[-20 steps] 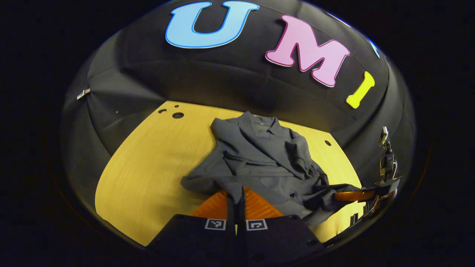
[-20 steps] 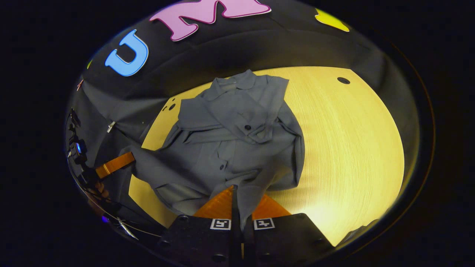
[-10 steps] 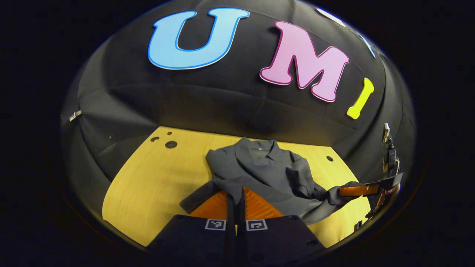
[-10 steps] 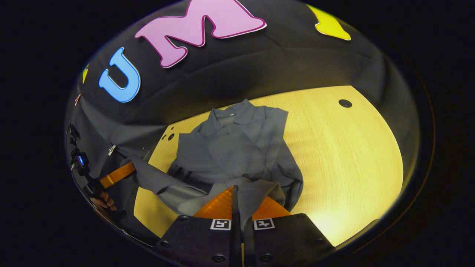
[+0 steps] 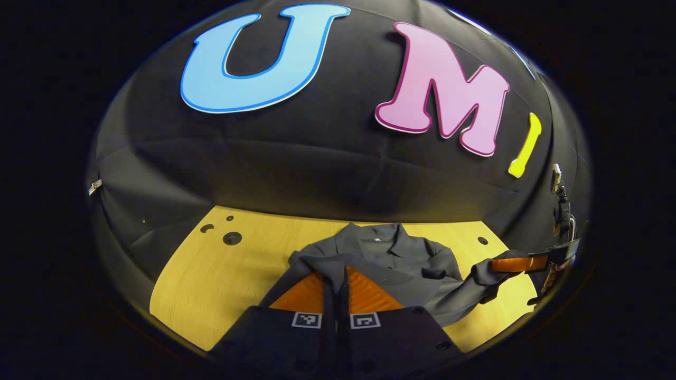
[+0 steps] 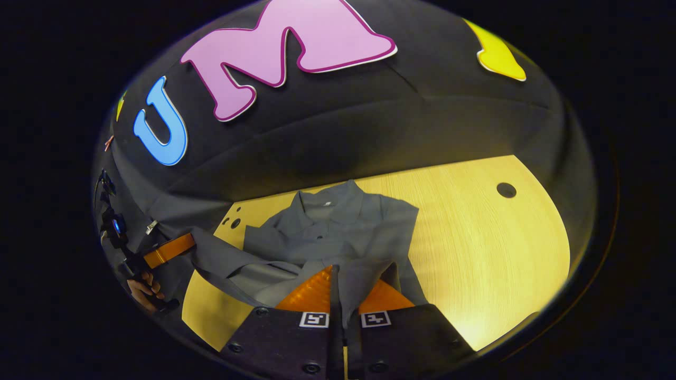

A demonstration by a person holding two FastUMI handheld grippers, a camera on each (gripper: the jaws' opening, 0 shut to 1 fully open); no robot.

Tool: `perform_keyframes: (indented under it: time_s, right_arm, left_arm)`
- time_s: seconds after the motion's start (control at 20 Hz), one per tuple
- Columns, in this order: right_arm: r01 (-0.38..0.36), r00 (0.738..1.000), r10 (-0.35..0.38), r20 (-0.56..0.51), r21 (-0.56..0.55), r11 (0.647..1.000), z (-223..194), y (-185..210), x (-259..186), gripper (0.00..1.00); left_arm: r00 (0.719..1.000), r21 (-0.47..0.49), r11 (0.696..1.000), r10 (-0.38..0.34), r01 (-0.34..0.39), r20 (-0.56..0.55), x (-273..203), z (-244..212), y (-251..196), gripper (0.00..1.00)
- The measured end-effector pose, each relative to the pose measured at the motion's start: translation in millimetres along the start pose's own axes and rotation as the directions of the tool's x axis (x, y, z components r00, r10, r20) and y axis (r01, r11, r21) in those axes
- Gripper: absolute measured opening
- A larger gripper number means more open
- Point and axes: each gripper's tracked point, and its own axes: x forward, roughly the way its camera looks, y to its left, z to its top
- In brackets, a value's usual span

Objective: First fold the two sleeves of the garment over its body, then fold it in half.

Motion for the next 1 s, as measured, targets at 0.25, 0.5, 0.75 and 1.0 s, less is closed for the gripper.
perform_keyframes:
  time_s: [0.25,0.5,0.75,1.0]
  right_arm:
    - [0.014,0.999,-0.014,0.05,0.006,1.0,29.3,-8.4,41.0,0.07]
    - [0.045,0.997,-0.047,0.06,0.028,0.999,34.9,-24.1,86.3,0.07]
    - [0.092,0.995,-0.095,0.044,0.065,0.994,20.1,-37.2,126.0,0.08]
    - [0.141,0.989,-0.142,0.03,0.037,0.989,12.0,-44.6,137.2,0.26]
  left_arm:
    - [1.0,-0.045,0.999,0.006,-0.006,0.004,47.6,5.4,12.9,0.05]
    - [1.0,-0.048,0.999,-0.008,0.009,0.011,88.1,0.9,15.1,0.05]
    - [0.999,-0.067,0.997,0.034,-0.035,-0.014,118.4,-21.8,28.4,0.06]
    - [0.995,-0.043,0.996,0.079,-0.082,-0.054,125.1,-36.9,37.0,0.16]
